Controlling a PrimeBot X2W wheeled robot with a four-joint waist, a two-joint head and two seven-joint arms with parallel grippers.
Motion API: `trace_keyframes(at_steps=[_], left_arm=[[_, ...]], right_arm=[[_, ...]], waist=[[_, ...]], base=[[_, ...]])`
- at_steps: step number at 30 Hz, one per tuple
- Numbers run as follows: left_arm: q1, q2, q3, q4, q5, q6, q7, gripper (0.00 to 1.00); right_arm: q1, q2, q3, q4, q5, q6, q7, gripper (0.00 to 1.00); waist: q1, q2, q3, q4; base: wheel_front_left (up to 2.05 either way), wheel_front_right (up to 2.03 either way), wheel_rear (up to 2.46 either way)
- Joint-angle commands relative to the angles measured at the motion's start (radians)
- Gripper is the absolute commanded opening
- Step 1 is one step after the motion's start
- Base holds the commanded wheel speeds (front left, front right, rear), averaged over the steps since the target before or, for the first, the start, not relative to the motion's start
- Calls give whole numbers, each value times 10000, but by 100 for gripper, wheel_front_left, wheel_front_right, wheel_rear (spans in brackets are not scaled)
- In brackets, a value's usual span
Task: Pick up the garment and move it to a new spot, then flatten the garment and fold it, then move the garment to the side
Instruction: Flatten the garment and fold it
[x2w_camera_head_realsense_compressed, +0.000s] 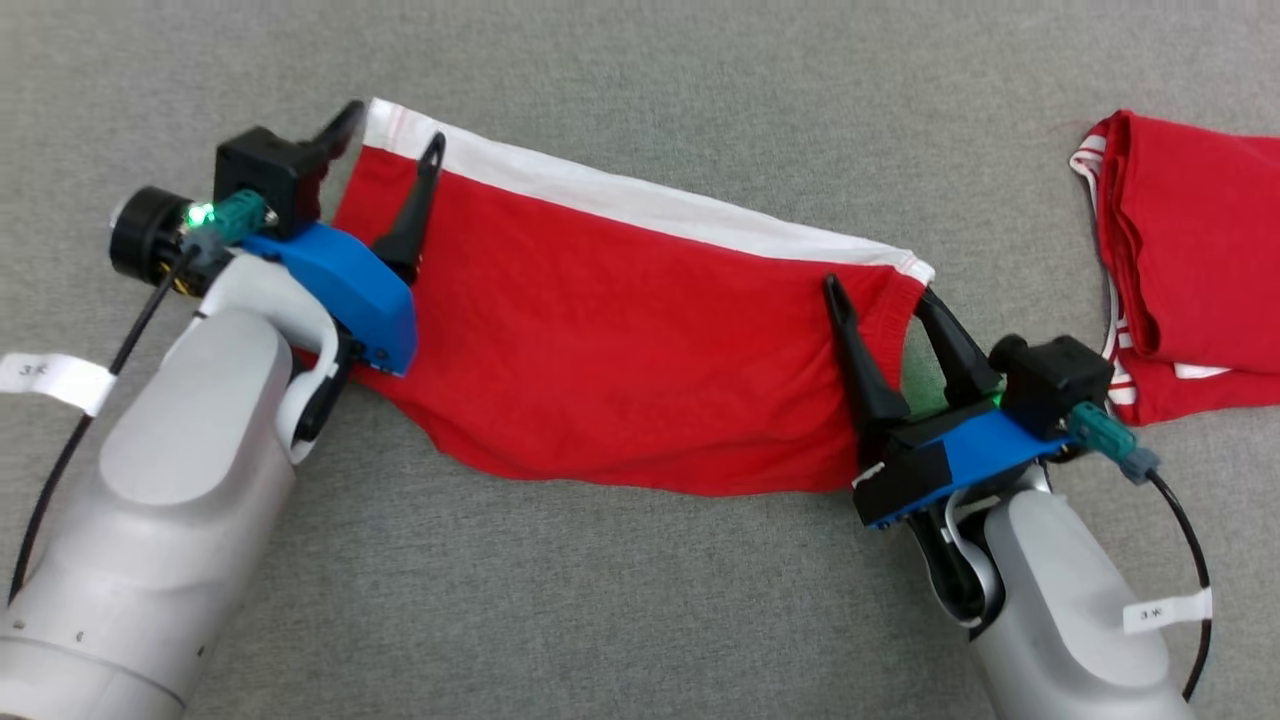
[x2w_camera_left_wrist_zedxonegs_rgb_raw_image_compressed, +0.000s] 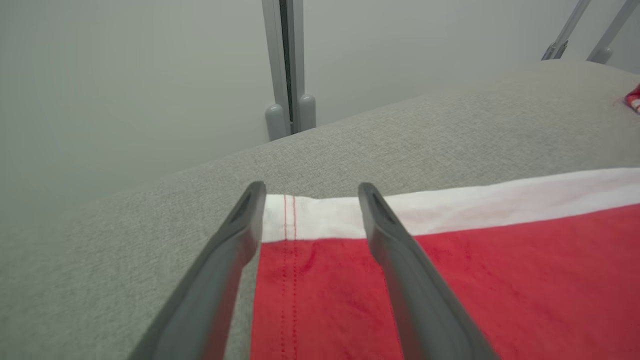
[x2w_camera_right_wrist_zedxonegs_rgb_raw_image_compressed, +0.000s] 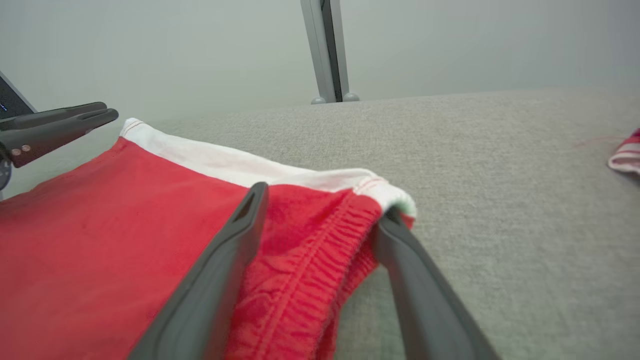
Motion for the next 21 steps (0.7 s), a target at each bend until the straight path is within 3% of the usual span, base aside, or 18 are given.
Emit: trace_keyframes(at_steps=[1,10,17,21], left_arm=[[183,63,-200,-58,-217,-10,74,100],[1343,666,-662,-429,-1237,-11,174,100],[2182,716,-439,-517,-1852,162,364,100],[2612,697,-127,-296,-2573,379,1057,100]], right_arm=[[274,-18,-133,-8,-105,1,-71,100],[1420,-18,-586,-397,-361,1,39,100],[2298,-18,-1046,-1054,-779,1,445,100],[3032,-19,-1566,-2119,-1135,1,893,100]], waist=[[-2,0,-148,43],[-2,0,-974,190],[-2,0,-1474,131],[-2,0,-1778,-111]], base=[[0,0,0],[0,0,0],[0,0,0],[0,0,0]])
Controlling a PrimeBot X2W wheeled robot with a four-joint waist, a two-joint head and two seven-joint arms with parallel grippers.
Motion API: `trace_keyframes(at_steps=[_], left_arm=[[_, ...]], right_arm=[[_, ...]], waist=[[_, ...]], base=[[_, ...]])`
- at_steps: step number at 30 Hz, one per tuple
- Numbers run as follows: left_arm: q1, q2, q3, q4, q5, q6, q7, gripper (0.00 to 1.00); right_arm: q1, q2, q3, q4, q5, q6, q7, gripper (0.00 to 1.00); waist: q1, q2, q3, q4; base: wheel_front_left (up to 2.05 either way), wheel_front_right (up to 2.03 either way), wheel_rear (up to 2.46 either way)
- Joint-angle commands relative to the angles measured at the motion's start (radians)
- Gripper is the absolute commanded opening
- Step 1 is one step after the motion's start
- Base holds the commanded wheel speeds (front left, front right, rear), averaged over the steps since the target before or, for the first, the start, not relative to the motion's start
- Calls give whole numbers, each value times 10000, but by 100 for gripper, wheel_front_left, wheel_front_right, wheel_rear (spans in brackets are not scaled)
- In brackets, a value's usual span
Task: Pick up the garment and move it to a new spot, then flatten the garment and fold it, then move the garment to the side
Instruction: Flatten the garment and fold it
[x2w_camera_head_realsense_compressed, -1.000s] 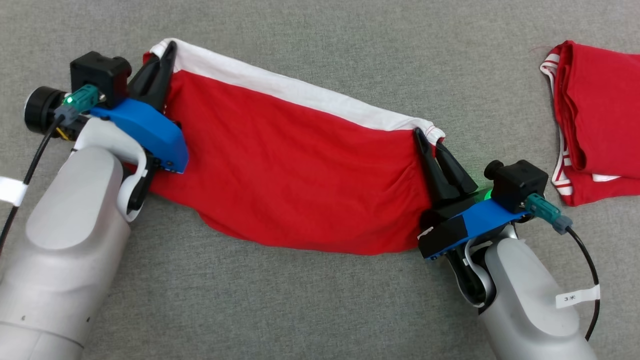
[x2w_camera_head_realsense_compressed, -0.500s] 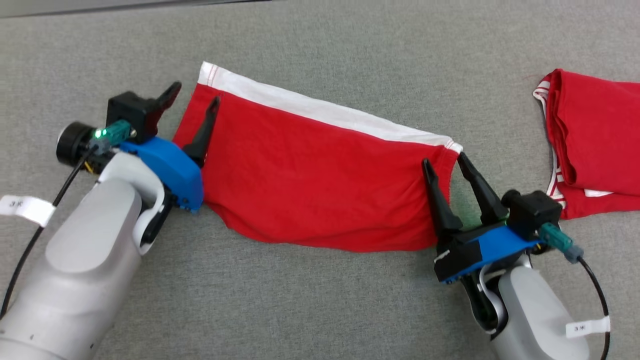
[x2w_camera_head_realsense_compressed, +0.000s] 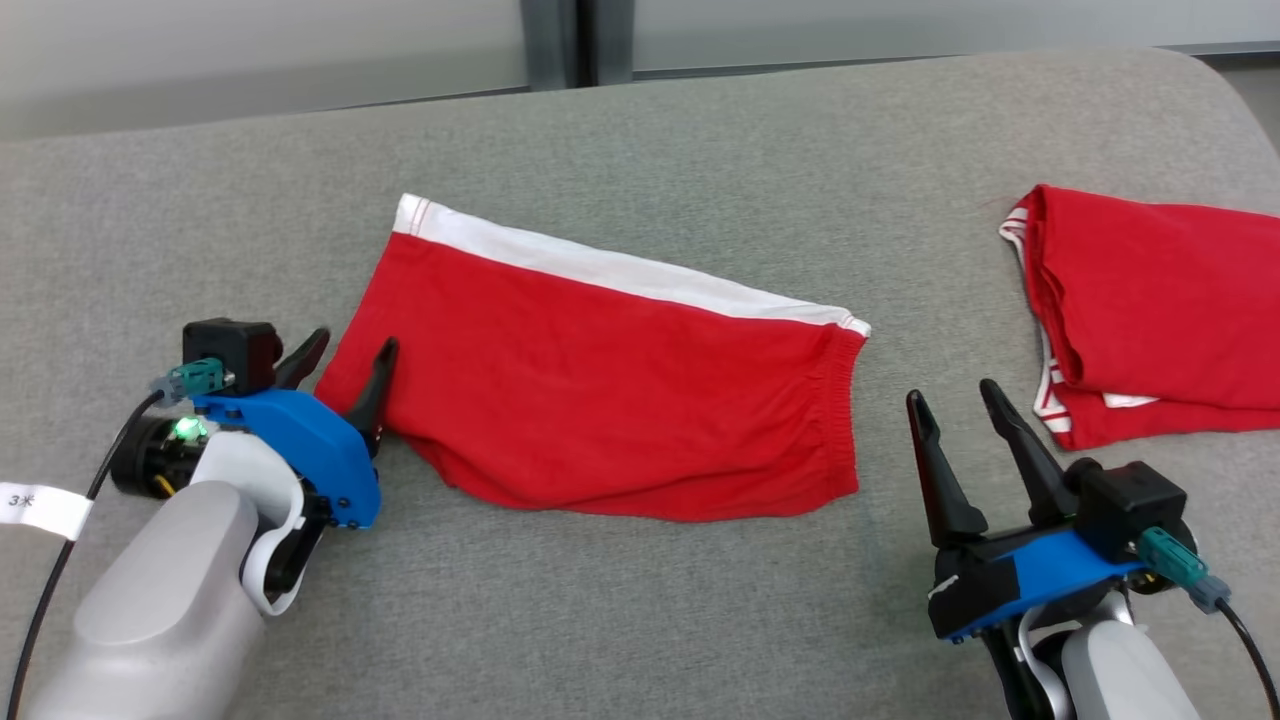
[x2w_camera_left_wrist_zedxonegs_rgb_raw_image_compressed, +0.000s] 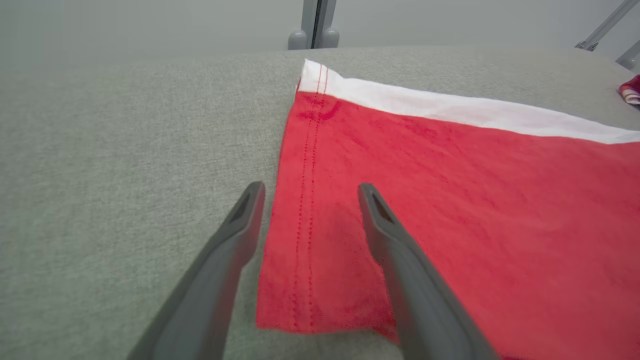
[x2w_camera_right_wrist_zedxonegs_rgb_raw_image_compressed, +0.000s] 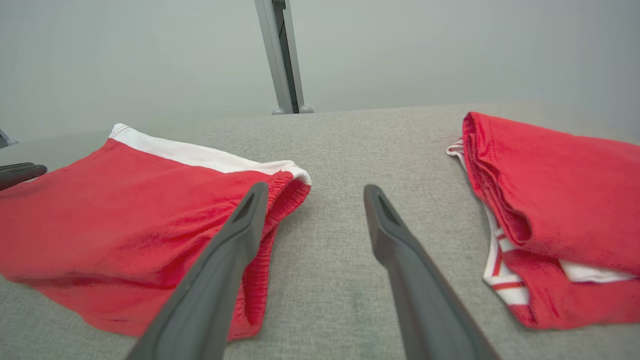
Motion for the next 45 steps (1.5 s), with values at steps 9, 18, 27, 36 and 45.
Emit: trace_keyframes(at_steps=[9,18,27,36,45], left_arm=[[294,76,-75,214,-724,-1,1701,100],[502,23,-268,-52,-901,-64,2023,0],[1605,84,149,-620,-1284,139,932,0],[3282,-287,357,-1469,-1675,722,-5,0],[3532,-571,407,-1695,-1401,1222,-917,100]], right_arm=[[721,-15,-149,-1244,-54,1,564,100],[765,-16,-46,-1491,34,1,558,100],[1021,-16,-613,-1412,-175,1,612,100],[1297,-16,-1111,-1282,-386,1,829,100],[1401,-18,-1221,-902,-468,1,868,100]], waist=[[2,0,-69,-428],[2,0,-148,-449],[2,0,-866,90],[2,0,-1513,699],[2,0,-1792,881]], base=[[0,0,0],[0,0,0],[0,0,0],[0,0,0],[0,0,0]])
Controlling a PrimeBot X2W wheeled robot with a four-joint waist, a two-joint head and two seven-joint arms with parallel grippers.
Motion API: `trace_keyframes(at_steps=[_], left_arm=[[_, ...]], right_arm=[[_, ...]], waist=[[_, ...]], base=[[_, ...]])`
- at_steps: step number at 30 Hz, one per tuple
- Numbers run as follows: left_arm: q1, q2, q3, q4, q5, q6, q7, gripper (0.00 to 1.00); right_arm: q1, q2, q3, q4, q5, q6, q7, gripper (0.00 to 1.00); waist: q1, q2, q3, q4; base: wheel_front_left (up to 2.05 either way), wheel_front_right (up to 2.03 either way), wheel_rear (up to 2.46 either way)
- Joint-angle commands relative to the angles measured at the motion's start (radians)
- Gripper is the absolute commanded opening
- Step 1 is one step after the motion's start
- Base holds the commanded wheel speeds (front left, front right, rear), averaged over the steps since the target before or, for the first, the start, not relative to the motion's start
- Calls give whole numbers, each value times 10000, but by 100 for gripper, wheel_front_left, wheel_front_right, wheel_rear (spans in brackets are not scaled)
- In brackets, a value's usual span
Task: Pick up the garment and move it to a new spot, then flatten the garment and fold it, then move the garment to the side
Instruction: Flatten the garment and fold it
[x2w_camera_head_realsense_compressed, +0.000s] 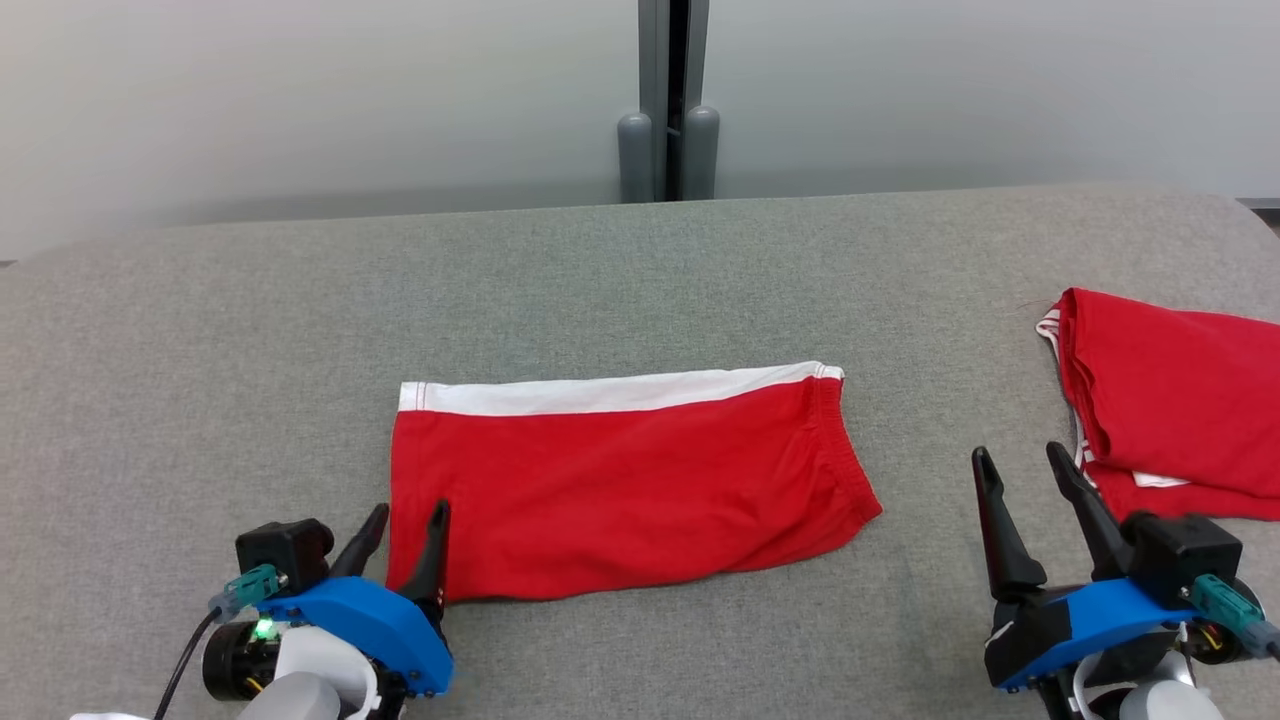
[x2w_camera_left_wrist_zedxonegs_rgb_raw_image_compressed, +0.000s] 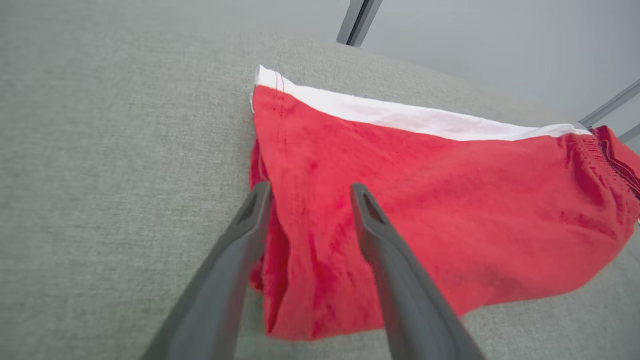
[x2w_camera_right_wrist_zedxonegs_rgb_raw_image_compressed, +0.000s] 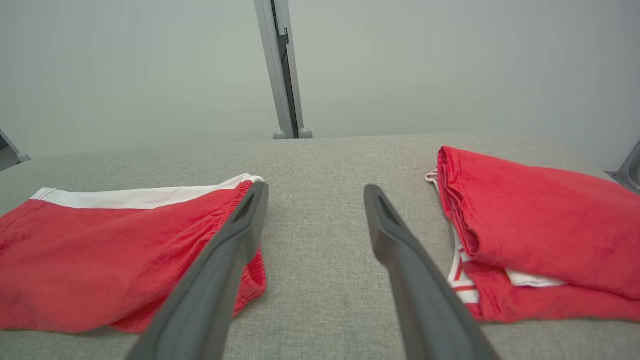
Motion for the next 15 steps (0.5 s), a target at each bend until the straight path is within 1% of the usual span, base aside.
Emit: trace_keyframes(at_steps=[1,4,6,12,15], left_arm=[[44,38,46,-52,71,46,-112,100],[-13,171,113,-309,549,381,-757,100],[138,157,312,-605,730,574,-1007,100],[645,182,827,-1634,1383,1159,-1217,100],[932,131,1148,-2121,1595,1341,-1225,100]], right_arm=[[114,-16,-37,26,-69,1,-3,100],[72,-14,-17,128,-89,1,49,100],[27,-16,-31,194,-88,1,72,100],[-188,-14,30,468,-122,1,345,100],[-425,-14,29,744,27,1,417,100]], waist=[[1,0,-13,10],[1,0,-87,78],[1,0,-145,139],[1,0,-223,418],[1,0,-213,591]], base=[[0,0,0],[0,0,0],[0,0,0],[0,0,0],[0,0,0]])
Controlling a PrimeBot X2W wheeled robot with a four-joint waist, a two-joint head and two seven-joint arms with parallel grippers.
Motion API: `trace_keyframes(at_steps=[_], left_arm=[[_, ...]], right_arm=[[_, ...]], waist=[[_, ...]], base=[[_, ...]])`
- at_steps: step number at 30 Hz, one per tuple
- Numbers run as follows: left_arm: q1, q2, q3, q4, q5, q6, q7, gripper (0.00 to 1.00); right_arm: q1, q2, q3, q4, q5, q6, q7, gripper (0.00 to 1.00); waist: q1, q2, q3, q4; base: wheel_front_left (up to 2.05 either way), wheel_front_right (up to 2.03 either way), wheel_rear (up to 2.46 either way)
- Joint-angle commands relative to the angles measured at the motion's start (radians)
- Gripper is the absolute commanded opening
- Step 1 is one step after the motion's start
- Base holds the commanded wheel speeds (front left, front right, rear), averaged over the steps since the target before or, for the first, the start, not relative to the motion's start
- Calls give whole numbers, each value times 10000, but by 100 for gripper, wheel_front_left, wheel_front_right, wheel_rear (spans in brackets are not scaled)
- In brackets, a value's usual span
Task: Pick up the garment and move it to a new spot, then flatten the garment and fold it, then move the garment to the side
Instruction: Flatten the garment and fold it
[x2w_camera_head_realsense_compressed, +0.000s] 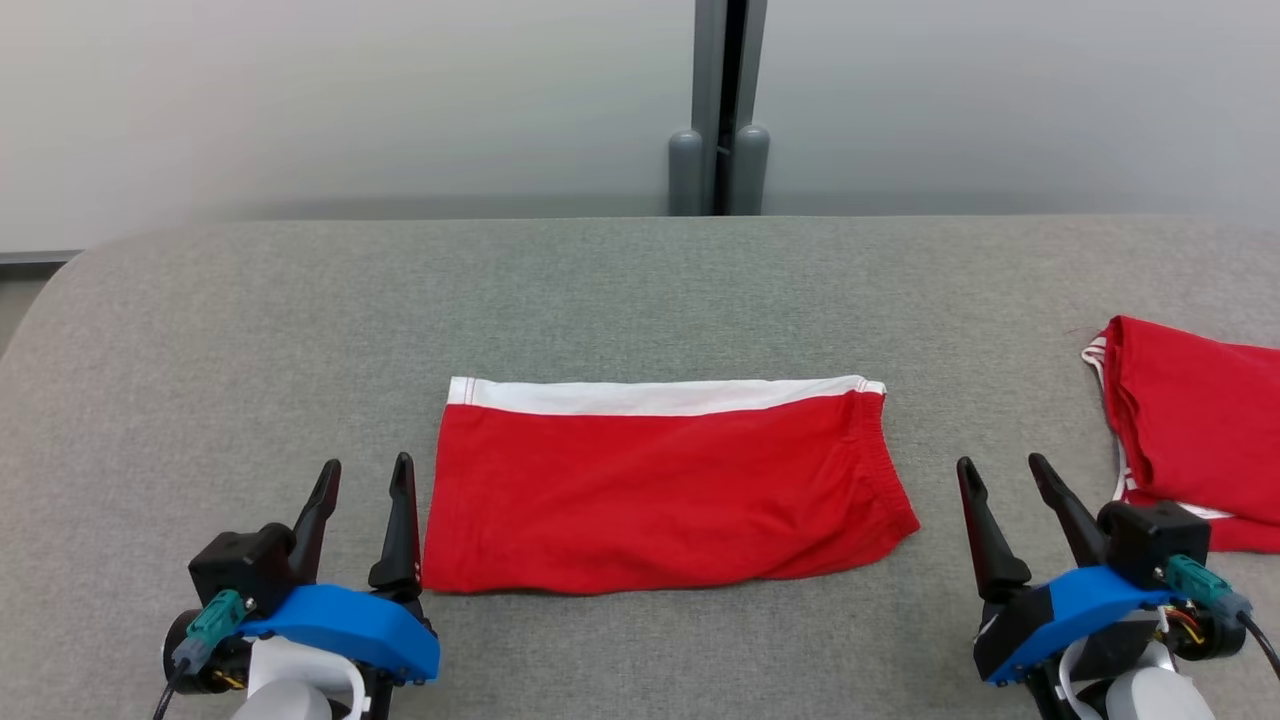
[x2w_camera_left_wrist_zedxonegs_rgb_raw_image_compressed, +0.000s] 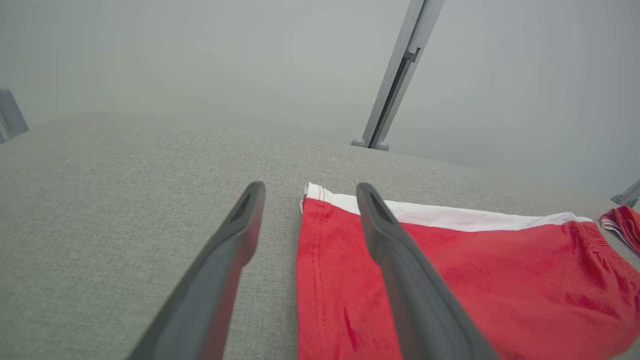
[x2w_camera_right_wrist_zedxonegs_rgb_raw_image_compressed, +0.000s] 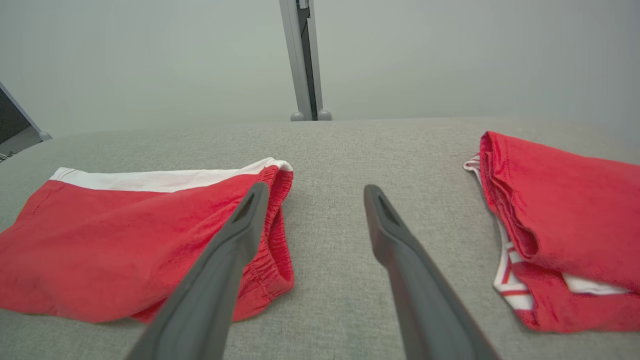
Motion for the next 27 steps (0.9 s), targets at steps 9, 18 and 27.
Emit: trace_keyframes(at_steps=[9,18,27], left_arm=[[453,-165,540,-643,558,126,-43,100],[504,-462,783,-556,774,-58,-45,100],[611,-638,1048,-423,952,-179,-44,100]], right_arm=[[-1344,-17,211,1752,53,1,454,100],[-2433,-19,-106,4268,-510,1,2040,95],[-2720,-34,256,4557,589,-2,1743,0]], waist=[[0,0,249,617],[0,0,405,1122],[0,0,412,752]], base=[[0,0,0],[0,0,0],[0,0,0]])
